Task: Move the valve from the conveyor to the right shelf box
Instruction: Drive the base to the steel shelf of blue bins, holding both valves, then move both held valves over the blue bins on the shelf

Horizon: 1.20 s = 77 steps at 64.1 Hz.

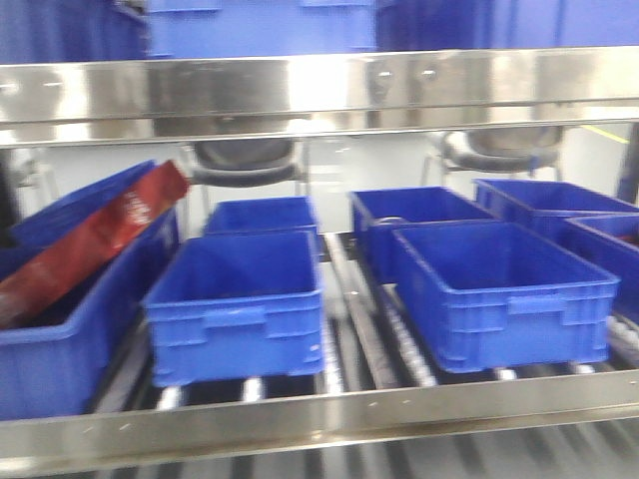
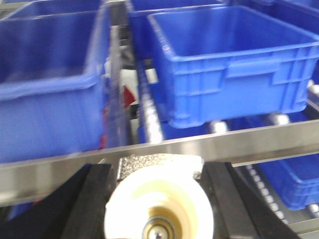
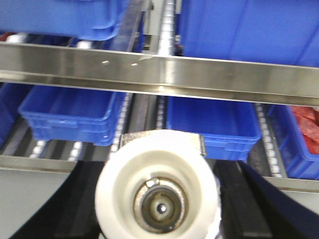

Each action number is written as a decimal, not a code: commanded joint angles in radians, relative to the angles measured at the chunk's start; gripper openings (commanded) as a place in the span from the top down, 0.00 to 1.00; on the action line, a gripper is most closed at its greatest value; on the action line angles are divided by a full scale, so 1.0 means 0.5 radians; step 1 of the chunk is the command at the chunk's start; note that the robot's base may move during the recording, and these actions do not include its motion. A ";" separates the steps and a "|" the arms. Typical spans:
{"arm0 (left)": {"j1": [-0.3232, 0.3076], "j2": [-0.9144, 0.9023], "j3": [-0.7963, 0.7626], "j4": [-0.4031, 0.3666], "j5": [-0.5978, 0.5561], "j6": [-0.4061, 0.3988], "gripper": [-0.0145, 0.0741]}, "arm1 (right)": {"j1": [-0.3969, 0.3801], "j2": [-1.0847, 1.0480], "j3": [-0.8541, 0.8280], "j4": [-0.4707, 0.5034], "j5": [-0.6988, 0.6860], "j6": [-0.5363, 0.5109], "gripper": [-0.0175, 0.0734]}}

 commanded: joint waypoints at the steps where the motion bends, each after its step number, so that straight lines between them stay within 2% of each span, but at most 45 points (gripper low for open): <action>1: -0.004 -0.022 -0.023 -0.009 -0.103 -0.011 0.96 | 0.002 -0.031 -0.041 -0.006 -0.135 -0.003 0.98; 77: -0.004 -0.022 -0.023 -0.009 -0.103 -0.011 0.96 | 0.002 -0.031 -0.041 -0.006 -0.135 -0.003 0.98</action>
